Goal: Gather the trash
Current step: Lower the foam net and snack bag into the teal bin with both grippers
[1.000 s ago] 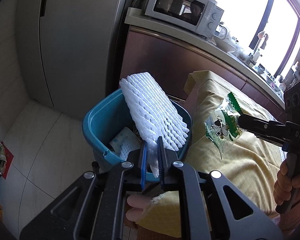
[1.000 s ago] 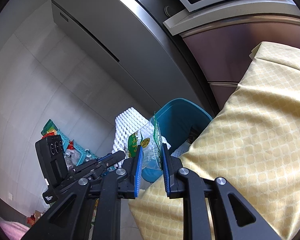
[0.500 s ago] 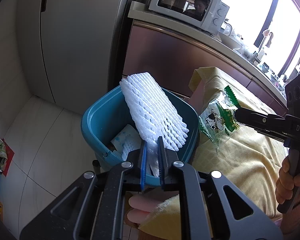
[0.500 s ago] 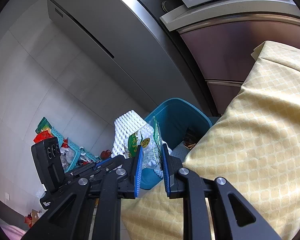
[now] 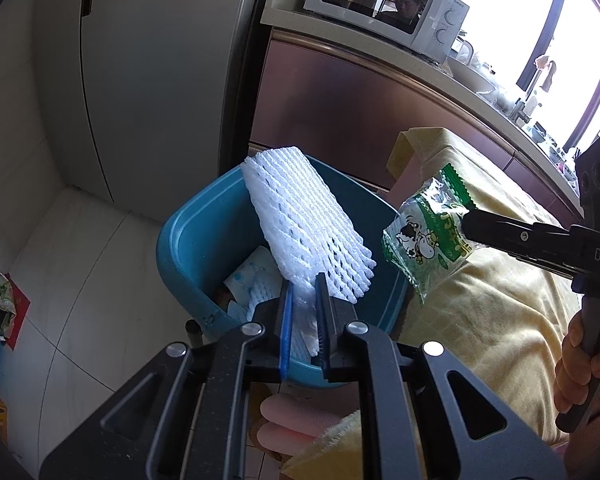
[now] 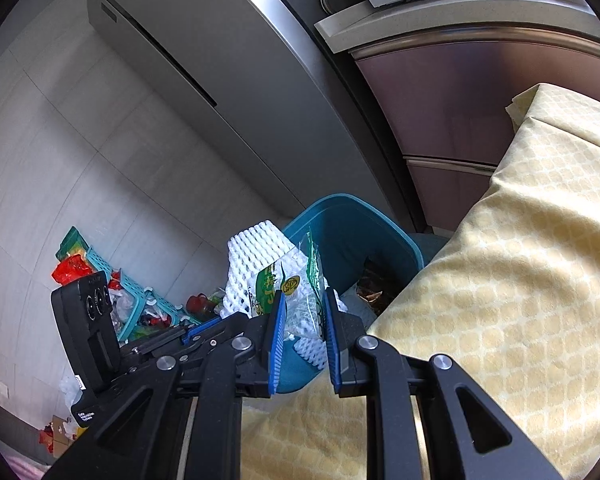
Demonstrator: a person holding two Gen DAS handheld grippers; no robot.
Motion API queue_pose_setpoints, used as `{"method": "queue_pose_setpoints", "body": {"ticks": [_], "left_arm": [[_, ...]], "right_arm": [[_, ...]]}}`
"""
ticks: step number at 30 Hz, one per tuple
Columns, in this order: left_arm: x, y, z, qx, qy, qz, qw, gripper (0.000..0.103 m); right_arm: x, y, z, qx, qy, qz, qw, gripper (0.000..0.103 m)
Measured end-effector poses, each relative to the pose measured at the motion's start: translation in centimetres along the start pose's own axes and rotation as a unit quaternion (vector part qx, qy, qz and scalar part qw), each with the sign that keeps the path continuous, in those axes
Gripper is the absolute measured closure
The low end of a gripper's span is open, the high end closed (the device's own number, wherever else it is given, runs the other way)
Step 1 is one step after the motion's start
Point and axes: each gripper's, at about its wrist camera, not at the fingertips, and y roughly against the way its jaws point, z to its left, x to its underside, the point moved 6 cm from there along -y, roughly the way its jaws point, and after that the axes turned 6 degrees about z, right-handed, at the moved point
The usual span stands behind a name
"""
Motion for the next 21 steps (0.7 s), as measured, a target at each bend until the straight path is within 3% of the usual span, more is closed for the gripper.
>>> {"method": "queue_pose_setpoints", "body": {"ticks": [21], "left_arm": [[-0.4, -3.3, 0.3, -0.007, 0.005, 0.023, 0.9997, 0.091]], "right_arm": [[-0.6, -3.3, -0.6, 0.064, 0.013, 0.016, 0.998, 0.082]]}}
